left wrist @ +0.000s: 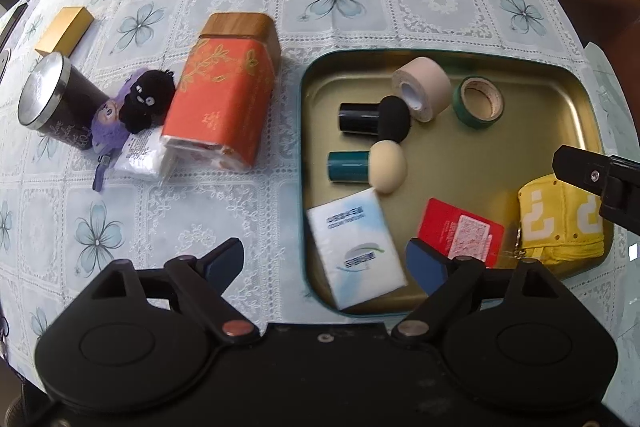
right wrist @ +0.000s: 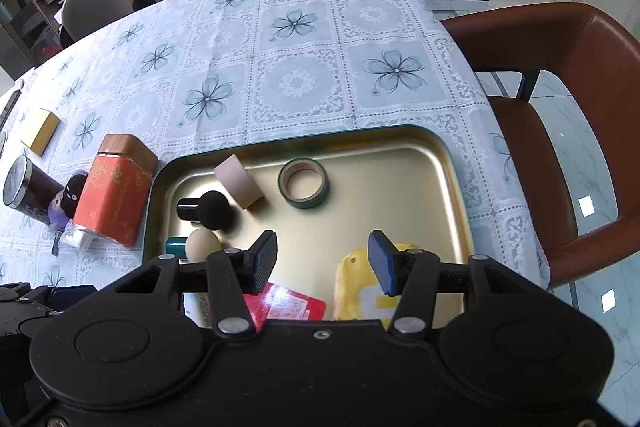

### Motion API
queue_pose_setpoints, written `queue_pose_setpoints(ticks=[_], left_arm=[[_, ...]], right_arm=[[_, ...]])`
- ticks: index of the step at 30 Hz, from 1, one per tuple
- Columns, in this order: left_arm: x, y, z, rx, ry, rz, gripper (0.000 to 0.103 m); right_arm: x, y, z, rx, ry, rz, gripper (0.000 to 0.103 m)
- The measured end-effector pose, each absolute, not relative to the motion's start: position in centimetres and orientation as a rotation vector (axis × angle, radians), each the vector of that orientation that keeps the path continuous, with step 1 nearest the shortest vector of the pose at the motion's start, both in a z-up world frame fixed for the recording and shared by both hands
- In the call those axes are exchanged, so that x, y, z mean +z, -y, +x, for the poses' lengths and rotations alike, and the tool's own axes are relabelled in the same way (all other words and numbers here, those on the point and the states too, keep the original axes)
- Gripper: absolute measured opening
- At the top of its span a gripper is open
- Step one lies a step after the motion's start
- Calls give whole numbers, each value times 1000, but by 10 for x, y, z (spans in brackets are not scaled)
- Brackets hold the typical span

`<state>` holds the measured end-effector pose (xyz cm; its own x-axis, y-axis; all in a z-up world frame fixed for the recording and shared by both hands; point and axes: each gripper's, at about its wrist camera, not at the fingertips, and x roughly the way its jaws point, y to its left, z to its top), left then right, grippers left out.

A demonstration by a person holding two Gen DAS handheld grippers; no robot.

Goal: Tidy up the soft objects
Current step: 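Carry the tissue pack and green tape into the gold tray and release both, then move the right gripper to the white plastic bag and grasp it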

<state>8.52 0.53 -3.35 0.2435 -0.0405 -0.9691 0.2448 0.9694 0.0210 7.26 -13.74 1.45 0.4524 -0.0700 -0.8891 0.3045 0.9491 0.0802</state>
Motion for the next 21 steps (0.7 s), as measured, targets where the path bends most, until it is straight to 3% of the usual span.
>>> queue_pose_setpoints(ticks=[21], left_arm=[[-78,-240,103,43,-1389,132,89]], right_arm=[[-15,-55,123,-57,-1170,155,51]])
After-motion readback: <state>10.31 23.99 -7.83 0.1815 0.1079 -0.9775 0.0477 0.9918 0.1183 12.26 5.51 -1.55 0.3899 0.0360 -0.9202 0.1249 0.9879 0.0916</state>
